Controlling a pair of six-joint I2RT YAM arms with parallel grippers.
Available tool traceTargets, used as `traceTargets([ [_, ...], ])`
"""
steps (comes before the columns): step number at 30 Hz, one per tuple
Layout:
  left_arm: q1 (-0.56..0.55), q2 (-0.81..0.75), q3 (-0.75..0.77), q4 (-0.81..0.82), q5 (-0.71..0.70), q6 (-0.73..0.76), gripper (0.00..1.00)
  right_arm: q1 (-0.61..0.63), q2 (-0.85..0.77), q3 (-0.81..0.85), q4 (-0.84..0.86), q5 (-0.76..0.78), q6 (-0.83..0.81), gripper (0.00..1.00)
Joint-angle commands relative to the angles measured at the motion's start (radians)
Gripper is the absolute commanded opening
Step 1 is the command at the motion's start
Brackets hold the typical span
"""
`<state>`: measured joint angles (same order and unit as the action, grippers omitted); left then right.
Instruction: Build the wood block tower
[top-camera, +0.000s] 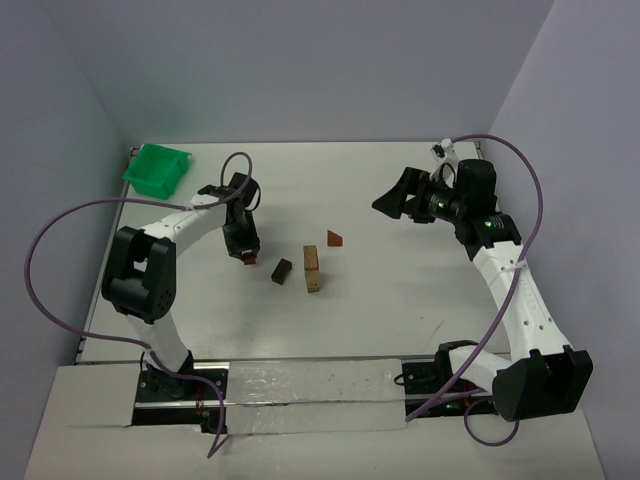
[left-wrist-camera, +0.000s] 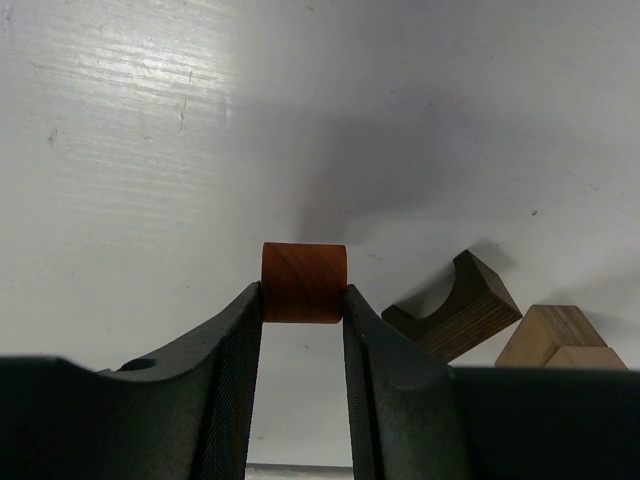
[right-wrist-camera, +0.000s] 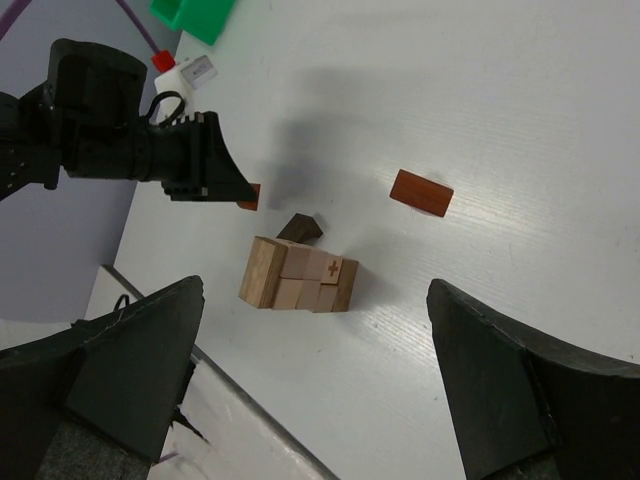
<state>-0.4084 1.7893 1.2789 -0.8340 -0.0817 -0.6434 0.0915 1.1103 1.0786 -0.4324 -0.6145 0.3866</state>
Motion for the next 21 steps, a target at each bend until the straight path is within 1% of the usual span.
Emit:
traceTargets([
  [1,0.006,-0.017,-0.034,0.080,0.005,-0.007,0.00,0.018,-0.008,0.043,0.011,0.016,-0.024,1.00],
  [7,-0.007,-0.077,-0.062,0.092,-0.030,-0.064,0.00,0.023,-0.002,0.040,0.017,0.030,-0.020,1.00],
  [9,-0.020,-0.074,-0.077,0.092,-0.046,-0.076,0.00,0.025,0.004,0.043,0.017,0.028,-0.014,1.00],
  [14,-0.017,-0.038,-0.090,0.113,-0.033,-0.080,0.00,0.024,0.005,0.051,0.012,0.030,-0.018,1.00],
  [16,-0.017,-0.027,-0.089,0.119,-0.021,-0.082,0.01,0.027,0.006,0.055,0.012,0.029,-0.023,1.00],
  [19,-0.017,0.000,-0.085,0.121,-0.014,-0.078,0.07,0.036,0.014,0.068,0.009,0.025,-0.042,1.00],
  [21,-0.017,0.012,-0.082,0.122,-0.013,-0.078,0.10,0.053,0.023,0.087,0.003,0.033,-0.064,1.00],
])
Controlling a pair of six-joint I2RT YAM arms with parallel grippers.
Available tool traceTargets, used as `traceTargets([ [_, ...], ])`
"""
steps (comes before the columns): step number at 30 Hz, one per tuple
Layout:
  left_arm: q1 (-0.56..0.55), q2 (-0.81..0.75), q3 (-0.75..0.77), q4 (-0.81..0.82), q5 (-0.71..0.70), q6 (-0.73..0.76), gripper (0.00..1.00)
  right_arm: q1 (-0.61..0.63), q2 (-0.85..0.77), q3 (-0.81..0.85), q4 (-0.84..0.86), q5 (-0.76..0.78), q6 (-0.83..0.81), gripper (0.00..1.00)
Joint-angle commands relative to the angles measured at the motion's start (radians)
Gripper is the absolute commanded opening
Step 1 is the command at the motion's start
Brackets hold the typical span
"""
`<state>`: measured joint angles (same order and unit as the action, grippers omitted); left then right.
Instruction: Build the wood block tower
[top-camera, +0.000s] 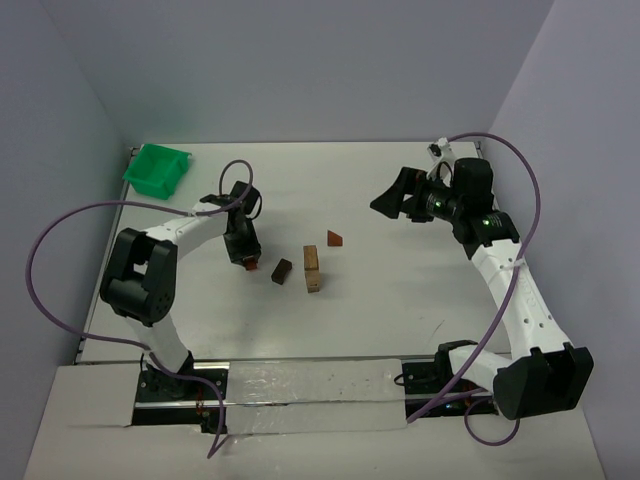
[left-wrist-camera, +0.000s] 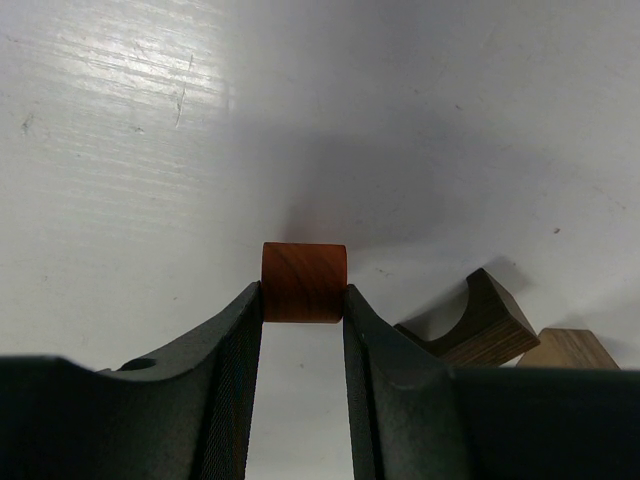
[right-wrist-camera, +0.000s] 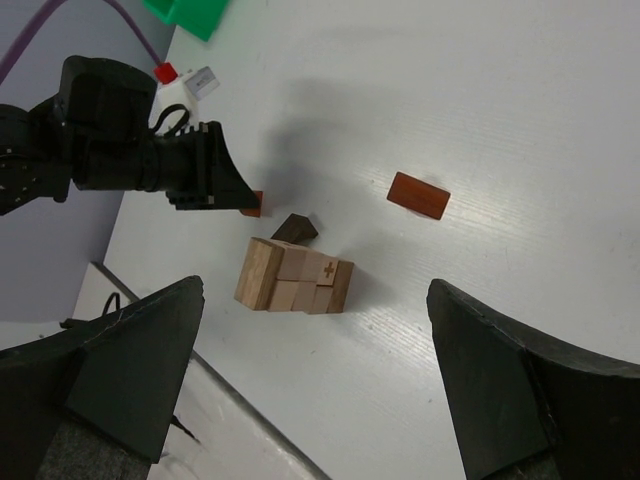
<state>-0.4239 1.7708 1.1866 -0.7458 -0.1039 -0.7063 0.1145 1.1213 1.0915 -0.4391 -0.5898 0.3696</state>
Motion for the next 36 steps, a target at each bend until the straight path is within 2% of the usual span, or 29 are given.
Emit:
traceTargets([
  [1,-0.001,0.033,0.011,0.034,0.008,-0.014,0.10,0.037,0.012,0.080,0.008,0.011,-0.054,1.00],
  [8,-0.001,0.056,0.001,0.043,-0.004,-0.011,0.10,0.106,0.050,0.163,-0.013,0.077,-0.131,1.00],
  [10,-0.001,0.061,-0.004,0.046,-0.005,-0.015,0.12,0.132,0.061,0.189,-0.018,0.113,-0.152,1.00],
  [15,0.001,0.061,-0.014,0.052,0.012,-0.019,0.36,0.207,0.095,0.258,-0.029,0.195,-0.190,1.00],
  [18,0.006,0.048,-0.018,0.059,0.034,-0.018,0.65,0.254,0.128,0.305,-0.035,0.233,-0.207,1.00],
  [22,0.015,0.012,-0.013,0.054,0.041,-0.018,0.90,0.330,0.190,0.391,-0.045,0.295,-0.217,1.00],
  [28,0.055,-0.081,0.058,0.030,0.068,-0.002,0.96,0.451,0.280,0.517,-0.049,0.414,-0.229,1.00],
  [36,0.281,-0.349,0.126,0.052,0.117,-0.009,0.99,0.600,0.368,0.603,-0.036,0.623,-0.166,1.00],
])
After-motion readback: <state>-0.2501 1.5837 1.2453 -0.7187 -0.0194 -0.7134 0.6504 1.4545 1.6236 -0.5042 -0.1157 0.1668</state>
